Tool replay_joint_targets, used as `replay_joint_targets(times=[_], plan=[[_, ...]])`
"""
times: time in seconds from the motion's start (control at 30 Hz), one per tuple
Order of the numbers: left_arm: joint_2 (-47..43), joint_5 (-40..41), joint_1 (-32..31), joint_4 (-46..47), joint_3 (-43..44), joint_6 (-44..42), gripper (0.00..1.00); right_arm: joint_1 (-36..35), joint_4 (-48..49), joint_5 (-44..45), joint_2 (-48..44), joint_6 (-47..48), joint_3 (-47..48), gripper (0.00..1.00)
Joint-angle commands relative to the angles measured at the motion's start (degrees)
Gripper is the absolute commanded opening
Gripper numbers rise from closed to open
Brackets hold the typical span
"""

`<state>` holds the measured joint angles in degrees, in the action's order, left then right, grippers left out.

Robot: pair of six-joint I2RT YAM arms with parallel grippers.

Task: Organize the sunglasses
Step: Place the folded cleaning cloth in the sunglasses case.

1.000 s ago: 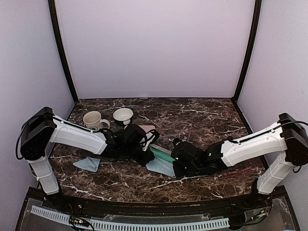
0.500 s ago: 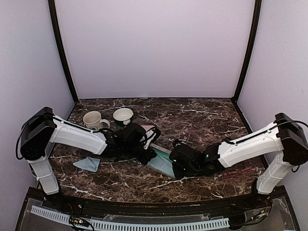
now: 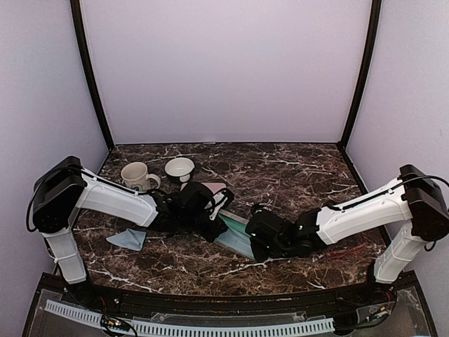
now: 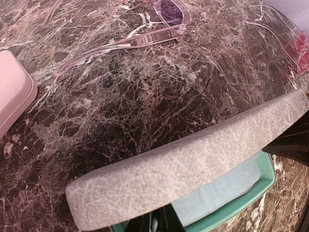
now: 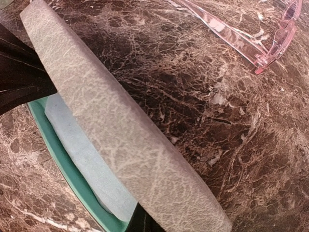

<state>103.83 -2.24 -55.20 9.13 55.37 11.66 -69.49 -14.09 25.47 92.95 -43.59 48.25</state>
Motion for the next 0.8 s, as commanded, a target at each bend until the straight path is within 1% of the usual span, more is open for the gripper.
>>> replay_joint_targets(times=[0.0, 0.13, 0.33, 0.77], plan=[[-0.75, 0.89, 0.36, -0.64, -0.20, -0.06, 0.12, -0.58, -0.85, 1.33, 0.02, -0.50, 1.68, 0.03], [-1.51, 1.01, 0.33, -0.87, -0.36, 0.32, 0.18, -0.84, -1.15, 1.70, -0.89, -1.16, 1.68, 0.08], [-3.02, 1.95, 0.27, -1.17, -1.22, 0.74, 0.23, -1.55, -1.78, 2.56, -1.27, -2.64, 1.59, 0.16], [-6.98, 2.87, 0.27, -1.43, -4.49, 2.04, 0.27, -3.06, -1.40, 3.66, -5.45, -5.30, 0.15, 0.23]])
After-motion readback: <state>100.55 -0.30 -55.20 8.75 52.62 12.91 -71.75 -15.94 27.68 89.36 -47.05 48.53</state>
